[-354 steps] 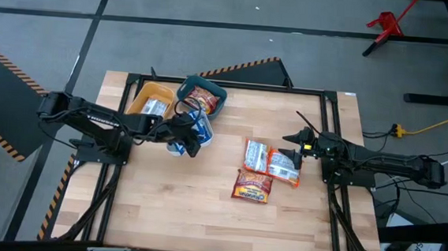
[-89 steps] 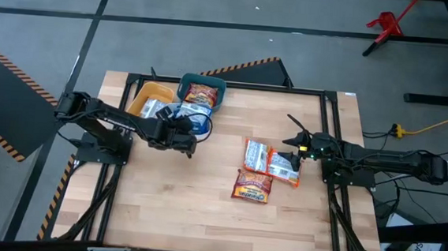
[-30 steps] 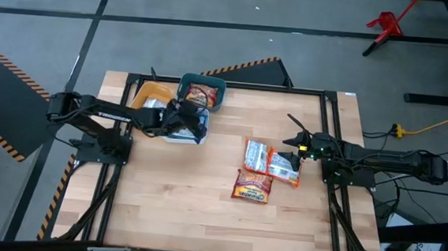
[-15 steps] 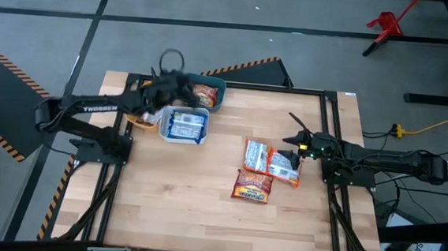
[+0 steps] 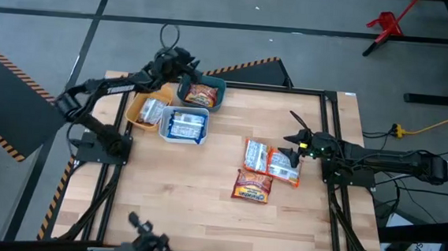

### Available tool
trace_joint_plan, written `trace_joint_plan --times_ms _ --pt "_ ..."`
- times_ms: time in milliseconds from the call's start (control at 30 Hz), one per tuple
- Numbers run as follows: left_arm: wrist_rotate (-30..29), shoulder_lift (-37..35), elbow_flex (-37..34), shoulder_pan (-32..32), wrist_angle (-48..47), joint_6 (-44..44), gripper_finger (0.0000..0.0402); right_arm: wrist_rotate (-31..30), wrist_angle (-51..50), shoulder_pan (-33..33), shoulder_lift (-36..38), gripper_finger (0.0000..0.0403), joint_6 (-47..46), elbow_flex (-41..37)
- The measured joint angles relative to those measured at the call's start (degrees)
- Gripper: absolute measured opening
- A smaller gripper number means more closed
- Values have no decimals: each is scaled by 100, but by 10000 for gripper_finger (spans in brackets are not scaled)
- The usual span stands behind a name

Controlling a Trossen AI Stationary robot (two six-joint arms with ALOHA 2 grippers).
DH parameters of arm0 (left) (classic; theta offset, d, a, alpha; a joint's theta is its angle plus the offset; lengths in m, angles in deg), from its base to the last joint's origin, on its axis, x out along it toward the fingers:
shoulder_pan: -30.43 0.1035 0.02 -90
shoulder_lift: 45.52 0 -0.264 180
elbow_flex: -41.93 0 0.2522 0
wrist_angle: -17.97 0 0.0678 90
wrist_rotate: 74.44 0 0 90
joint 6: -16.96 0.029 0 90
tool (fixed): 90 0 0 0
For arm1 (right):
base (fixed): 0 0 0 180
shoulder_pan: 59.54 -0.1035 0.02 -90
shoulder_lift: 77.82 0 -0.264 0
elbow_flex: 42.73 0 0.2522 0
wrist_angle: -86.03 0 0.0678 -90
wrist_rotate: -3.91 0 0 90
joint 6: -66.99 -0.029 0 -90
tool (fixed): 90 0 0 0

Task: Sort Maruchan noodles
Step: Adjust the blue bin

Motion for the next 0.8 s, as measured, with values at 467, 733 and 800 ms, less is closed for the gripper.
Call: trace_joint_plan --times_ms 467,733,800 --pt "835 2391 3002 -3 -1533 589 111 -38 -42 -2 2 296 -81 0" --pt "852 3055 3753 -143 -2538 985 111 -38 -51 0 0 296 -81 0" --pt "897 3105 3752 -144 -2571 1048 111 -38 -52 -1 0 296 -83 0"
